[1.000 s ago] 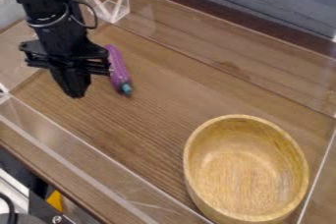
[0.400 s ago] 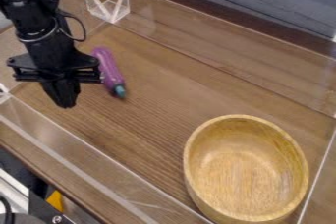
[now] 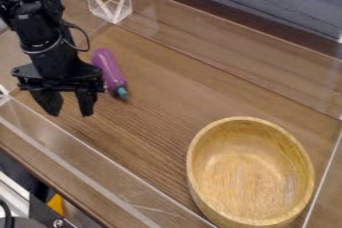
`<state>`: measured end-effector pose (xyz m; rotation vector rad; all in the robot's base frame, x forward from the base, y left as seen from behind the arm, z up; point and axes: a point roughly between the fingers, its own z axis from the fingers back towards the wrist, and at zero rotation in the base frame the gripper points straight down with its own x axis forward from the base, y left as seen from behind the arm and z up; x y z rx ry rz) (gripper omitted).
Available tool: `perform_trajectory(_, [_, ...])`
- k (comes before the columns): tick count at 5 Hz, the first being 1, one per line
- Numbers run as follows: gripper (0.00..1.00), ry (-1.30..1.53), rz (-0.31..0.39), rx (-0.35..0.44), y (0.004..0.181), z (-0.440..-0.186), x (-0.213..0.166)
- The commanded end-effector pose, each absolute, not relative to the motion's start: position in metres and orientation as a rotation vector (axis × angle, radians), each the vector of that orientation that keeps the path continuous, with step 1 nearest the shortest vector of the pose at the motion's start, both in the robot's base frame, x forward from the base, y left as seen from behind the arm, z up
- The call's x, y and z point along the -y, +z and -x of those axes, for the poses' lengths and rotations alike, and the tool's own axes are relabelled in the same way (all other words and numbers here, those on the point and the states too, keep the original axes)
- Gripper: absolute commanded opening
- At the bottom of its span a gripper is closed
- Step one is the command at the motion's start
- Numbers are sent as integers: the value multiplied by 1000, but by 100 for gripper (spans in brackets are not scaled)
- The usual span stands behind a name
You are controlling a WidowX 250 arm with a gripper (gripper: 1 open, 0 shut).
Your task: Remove the purple eggplant from inside the brown bowl and put it on the table
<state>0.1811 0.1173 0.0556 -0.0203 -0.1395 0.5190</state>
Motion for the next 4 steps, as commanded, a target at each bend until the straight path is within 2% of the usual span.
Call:
perform_trajectory(1, [100, 539, 1, 182, 63, -195, -126])
perform_trajectory(3, [100, 454, 11, 186, 68, -215, -121])
perform_trajectory(4, [100, 455, 14, 197, 60, -223, -118])
